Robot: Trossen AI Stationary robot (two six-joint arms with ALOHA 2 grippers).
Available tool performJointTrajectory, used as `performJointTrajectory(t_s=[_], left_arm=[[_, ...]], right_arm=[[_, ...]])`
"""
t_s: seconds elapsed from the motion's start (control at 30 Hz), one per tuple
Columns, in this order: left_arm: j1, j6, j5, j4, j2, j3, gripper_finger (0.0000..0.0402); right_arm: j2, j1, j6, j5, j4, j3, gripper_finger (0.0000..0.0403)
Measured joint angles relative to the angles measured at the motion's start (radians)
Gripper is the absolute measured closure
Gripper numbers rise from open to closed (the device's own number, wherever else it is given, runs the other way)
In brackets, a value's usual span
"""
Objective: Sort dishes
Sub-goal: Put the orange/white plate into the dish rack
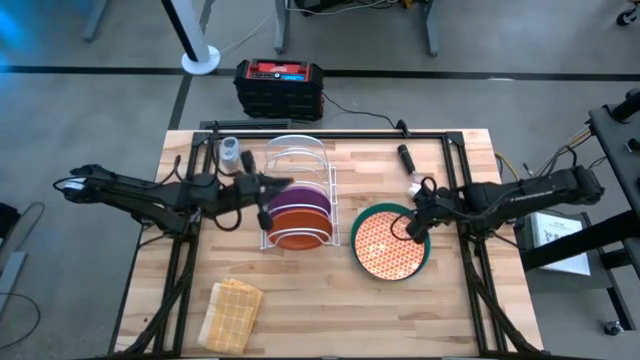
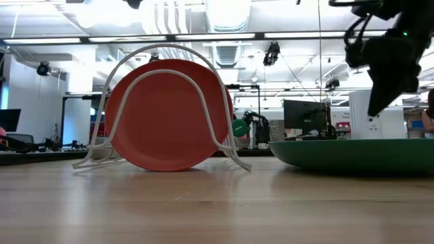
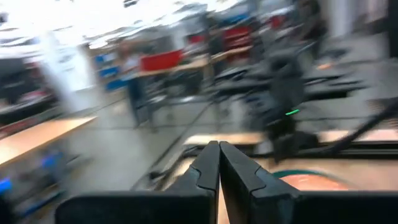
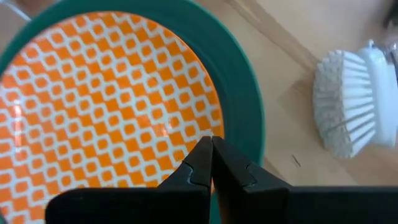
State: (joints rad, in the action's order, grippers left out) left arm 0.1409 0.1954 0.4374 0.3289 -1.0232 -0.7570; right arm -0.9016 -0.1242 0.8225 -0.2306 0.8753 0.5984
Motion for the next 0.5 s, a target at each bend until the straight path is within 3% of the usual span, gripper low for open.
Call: performJointTrajectory(t_s=[0.17,0.37,0.5], left_arm=[[0.014,-0.034,-0.029,0.019,-0.109,-0.07,0.0401],[0.051,-0.025,-0.024,-0.217,-0.339,-0.334,0.0401],[0.093,0.013,0.092,-0.328,-0.483,-0.503,0.0401]], right_arm=[[0.051,0.0,0.014,-0.002,-0.111,-0.078,0.0403],[0.089,-0.002,0.01,-0.004,-0.176,-0.133,0.0403],[0.103,-0.002,-0.022,-0.007,-0.182,-0.143,0.0403]])
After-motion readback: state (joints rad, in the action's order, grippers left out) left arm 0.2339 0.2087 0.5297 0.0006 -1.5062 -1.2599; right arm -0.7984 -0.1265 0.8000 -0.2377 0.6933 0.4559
